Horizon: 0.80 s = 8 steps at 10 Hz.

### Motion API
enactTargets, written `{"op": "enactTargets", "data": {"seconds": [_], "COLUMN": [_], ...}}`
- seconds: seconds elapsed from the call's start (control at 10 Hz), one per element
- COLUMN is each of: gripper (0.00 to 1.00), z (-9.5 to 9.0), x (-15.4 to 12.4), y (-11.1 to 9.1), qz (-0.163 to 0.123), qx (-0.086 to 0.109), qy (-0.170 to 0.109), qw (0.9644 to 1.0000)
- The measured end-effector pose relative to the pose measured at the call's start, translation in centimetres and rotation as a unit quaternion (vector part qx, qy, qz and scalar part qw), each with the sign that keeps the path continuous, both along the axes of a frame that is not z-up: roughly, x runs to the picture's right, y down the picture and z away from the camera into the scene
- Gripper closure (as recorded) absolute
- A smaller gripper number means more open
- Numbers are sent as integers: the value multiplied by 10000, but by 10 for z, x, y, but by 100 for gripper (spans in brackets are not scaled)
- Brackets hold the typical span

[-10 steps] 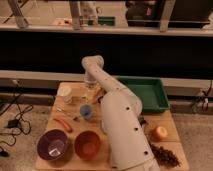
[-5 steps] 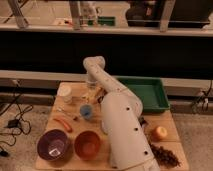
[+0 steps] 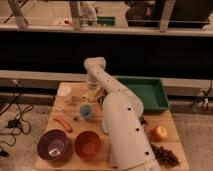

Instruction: Place banana in tray

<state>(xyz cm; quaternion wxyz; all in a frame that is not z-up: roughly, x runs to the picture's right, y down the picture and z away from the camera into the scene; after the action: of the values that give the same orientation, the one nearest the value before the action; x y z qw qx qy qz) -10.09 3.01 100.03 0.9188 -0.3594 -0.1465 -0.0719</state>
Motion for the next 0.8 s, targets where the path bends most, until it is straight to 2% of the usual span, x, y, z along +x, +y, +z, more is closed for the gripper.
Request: {"op": "enactTargets", "data": {"seconds": [0.1,0.4,0.6,0.8], "gripper": [60,69,91,100], "z": [1,2,0,-7], "x": [0,4,3,-1], "y": [-1,0,1,-3], "qz": [26,19,6,64], "qx": [4,-35,-42,39], "qy": [-43,-132,-287,-425], "qw": [10000,9999,9996,9991]}}
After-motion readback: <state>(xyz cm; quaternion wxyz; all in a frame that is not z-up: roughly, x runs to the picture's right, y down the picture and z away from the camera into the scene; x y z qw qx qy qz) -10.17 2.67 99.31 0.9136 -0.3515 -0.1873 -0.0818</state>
